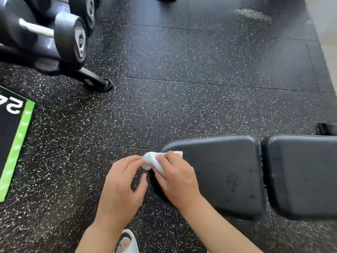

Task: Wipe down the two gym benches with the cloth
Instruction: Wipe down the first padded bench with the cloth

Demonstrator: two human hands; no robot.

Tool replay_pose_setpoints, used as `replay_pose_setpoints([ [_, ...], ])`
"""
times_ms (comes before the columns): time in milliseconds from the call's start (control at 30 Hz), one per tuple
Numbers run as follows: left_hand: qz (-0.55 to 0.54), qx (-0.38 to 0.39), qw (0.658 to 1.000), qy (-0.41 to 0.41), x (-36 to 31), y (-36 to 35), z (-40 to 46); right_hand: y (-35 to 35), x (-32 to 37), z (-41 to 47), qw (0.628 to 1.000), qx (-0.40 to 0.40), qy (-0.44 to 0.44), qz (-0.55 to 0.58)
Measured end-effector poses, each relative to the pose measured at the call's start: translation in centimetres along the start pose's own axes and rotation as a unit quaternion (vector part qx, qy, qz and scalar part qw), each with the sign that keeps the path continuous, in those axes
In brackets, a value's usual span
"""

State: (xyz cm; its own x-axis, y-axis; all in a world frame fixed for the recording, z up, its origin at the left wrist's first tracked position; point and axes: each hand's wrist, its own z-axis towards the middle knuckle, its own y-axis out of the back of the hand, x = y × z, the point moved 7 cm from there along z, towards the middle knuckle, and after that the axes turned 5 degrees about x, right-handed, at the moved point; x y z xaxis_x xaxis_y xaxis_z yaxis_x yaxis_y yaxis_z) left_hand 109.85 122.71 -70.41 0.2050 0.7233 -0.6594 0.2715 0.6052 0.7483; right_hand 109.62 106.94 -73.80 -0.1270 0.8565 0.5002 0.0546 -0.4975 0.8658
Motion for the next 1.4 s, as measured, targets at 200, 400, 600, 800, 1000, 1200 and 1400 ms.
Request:
replay_pose_setpoints([
  [200, -0.013, 0.006, 1.0, 0.013, 1.3, -0.9, -1.7, -0.3, 1.3, -7.0, 0.988, 0.066, 0.128, -0.058],
  [400, -0.029, 0.007, 0.999, 0.03, 1.6, -1.4, -2.0, 0.2, 0.5, 3.0, 0.99, 0.024, 0.123, -0.066],
  [600, -0.012, 0.048, 0.997, 0.064, 3.1, -3.0, -2.1, -0.3, 0.0, 8.4, 0.997, -0.038, 0.032, -0.064],
  [800, -0.054, 0.074, 0.993, 0.078, 3.4, -5.4, -3.8, 0.5, -2.2, -5.9, 0.999, -0.011, 0.031, -0.004],
  [1000, -0.079, 0.067, 0.99, 0.098, 3.8, -6.1, -4.3, 0.7, -2.0, -6.6, 0.999, -0.009, 0.041, -0.029],
  [1200, -0.082, 0.062, 0.988, 0.119, 3.9, -6.8, -4.8, -0.7, 0.8, 6.8, 0.996, -0.064, 0.029, -0.061],
  [1400, -0.086, 0.049, 0.986, 0.135, 4.2, -7.1, -5.1, -0.8, 1.4, 3.0, 0.996, -0.048, 0.067, -0.034],
])
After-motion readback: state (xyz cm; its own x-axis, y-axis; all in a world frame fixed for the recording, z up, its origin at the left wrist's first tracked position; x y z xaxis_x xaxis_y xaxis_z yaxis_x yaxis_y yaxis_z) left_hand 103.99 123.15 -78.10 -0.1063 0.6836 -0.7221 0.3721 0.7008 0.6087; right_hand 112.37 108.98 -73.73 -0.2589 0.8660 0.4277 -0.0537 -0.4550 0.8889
